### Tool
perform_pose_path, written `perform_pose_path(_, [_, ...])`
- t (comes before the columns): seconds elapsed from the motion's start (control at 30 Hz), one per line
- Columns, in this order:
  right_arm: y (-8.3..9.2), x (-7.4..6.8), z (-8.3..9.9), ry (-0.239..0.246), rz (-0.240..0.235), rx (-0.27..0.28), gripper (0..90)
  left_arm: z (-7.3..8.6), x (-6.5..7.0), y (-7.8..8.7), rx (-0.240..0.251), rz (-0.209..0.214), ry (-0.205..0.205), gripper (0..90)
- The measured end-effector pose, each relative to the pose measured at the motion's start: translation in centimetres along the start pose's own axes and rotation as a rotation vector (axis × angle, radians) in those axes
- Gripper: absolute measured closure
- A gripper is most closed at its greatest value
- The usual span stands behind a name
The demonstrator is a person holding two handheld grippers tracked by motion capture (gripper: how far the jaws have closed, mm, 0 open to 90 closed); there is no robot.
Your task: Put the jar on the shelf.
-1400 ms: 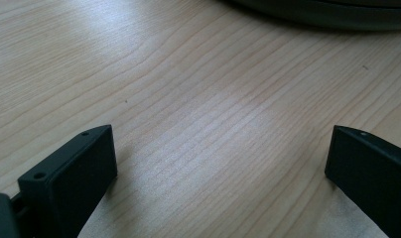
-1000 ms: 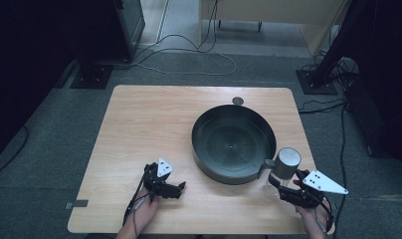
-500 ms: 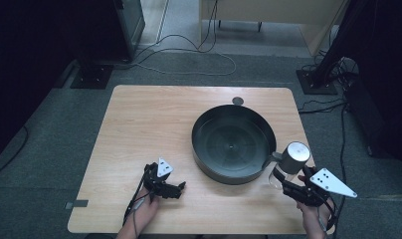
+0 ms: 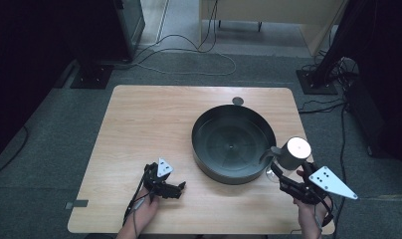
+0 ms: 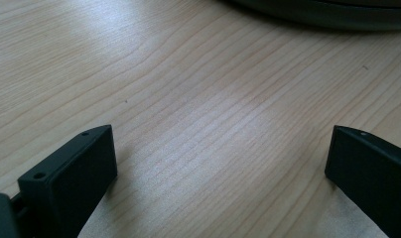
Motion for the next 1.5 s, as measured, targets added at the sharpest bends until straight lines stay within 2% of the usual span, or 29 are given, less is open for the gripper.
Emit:
perform_pose_path(0.33, [-0.7, -1.7, -2.2, 0.05, -0.002, 0.078, 30.4, 0.0, 0.0, 0.0, 0.0, 0.0, 0.0, 0.0])
perform_pose_path(0.8, [-3.4, -3.4, -1.8, 0.079, 0.027, 0.15, 30.5, 0.0, 0.0, 0.0, 0.002, 0.001, 0.003, 0.0])
perform_pose_path(1.07, [-4.8, -4.1, -0.3, 0.084, 0.025, 0.121, 30.5, 0.0, 0.0, 0.0, 0.003, 0.001, 0.003, 0.0])
perform_pose_path(1.5, [-6.1, -4.0, 2.1, 0.036, -0.005, 0.026, 30.4, 0.0, 0.0, 0.0, 0.004, 0.001, 0.004, 0.0])
Point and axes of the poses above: each handheld gripper's, and its own axes: y roughly backward along the jaws, z roughly out of its underside, x roughly to its right, the point moved 8 cm from there along -y, roughly forward along the jaws, and after that the axes turned 12 degrees about y, right-handed, at the moved point
